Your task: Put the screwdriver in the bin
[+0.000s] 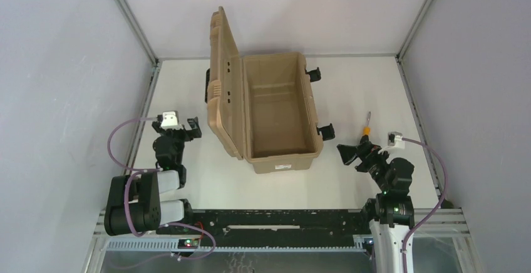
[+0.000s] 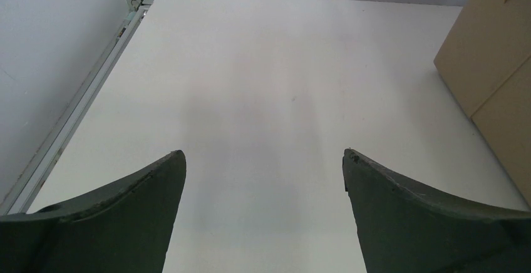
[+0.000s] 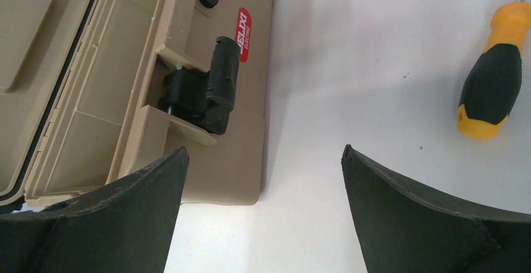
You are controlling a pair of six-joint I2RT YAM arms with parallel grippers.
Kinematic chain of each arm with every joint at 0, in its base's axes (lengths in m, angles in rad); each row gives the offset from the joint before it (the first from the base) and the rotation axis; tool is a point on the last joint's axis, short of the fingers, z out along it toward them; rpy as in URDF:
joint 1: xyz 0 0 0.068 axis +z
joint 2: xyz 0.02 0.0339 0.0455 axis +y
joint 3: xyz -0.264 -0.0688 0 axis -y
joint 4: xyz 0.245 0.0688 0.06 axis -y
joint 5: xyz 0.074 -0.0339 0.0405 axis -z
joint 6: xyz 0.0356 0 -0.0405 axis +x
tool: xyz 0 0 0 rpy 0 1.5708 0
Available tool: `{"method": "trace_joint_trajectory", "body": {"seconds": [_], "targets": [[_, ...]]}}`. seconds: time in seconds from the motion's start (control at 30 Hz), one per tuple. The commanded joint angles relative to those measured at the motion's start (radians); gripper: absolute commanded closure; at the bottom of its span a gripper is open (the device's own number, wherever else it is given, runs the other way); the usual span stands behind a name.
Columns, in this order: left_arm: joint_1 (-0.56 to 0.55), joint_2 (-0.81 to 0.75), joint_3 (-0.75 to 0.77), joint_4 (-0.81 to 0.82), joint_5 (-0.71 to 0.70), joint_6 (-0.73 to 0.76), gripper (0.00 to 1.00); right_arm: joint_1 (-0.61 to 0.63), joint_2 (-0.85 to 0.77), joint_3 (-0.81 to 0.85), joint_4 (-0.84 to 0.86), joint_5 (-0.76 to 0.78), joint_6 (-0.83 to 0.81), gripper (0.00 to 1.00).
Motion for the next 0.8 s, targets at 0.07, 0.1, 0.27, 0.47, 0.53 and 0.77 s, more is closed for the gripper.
{"method": "trace_joint_trajectory", "body": {"seconds": [0.07, 0.1, 0.27, 0.47, 0.53, 0.77], "targets": [[-0.005, -0.011, 0.02, 0.029, -0.009, 0.021, 0.0, -0.004, 0.036, 0.086, -0.014, 0.024, 0.022, 0.0], [-0.006, -0.012, 0.02, 0.029, -0.008, 0.021, 0.0, -0.004, 0.048, 0.1, -0.011, 0.028, 0.038, 0.0], [-0.005, -0.012, 0.02, 0.029, -0.008, 0.021, 0.0, -0.004, 0.122, 0.244, 0.047, 0.03, 0.097, 0.0], [-0.004, -0.012, 0.02, 0.029, -0.008, 0.021, 0.0, -0.004, 0.287, 0.46, 0.095, 0.003, 0.012, 0.0], [-0.006, -0.011, 0.021, 0.029, -0.007, 0.021, 0.0, -0.004, 0.414, 0.599, 0.021, 0.032, -0.05, 0.01], [-0.005, -0.012, 0.021, 0.029, -0.008, 0.02, 0.0, -0.004, 1.0, 1.117, -0.476, 0.322, -0.223, 0.16]]}}
